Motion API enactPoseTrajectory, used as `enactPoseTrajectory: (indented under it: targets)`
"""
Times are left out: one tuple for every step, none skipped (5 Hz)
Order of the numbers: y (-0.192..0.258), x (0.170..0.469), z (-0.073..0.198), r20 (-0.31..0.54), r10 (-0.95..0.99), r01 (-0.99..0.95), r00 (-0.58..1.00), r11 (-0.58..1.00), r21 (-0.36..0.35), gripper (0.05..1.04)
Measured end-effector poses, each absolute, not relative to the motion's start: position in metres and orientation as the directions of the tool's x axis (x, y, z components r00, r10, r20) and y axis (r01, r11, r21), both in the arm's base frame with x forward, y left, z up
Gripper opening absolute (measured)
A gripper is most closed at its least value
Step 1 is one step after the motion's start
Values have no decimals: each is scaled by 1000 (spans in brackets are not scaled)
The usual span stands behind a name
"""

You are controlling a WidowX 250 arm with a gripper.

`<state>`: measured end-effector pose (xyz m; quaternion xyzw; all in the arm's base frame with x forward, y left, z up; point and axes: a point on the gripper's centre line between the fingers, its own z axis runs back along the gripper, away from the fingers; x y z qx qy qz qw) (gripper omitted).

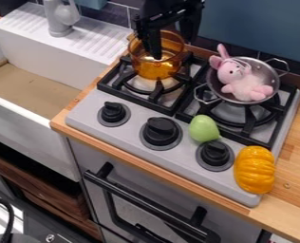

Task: Puts the green object into the orange pot

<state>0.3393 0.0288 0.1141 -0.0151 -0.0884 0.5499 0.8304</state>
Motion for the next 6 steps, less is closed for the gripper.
enactPoseTrajectory:
  targets:
    - [28,334,103,110,916,-913,386,396,-93,993]
    - [18,316,102,99,895,-889,436,445,-110,993]
    - [11,304,122,91,870,-855,484,493,-160,993]
    - [1,287,126,82,806,-789,586,591,-170,993]
    - [-15,279,110,108,638,-619,762,768,-163,993]
    - [-27,282,102,130,457,-423,880,879,-221,993]
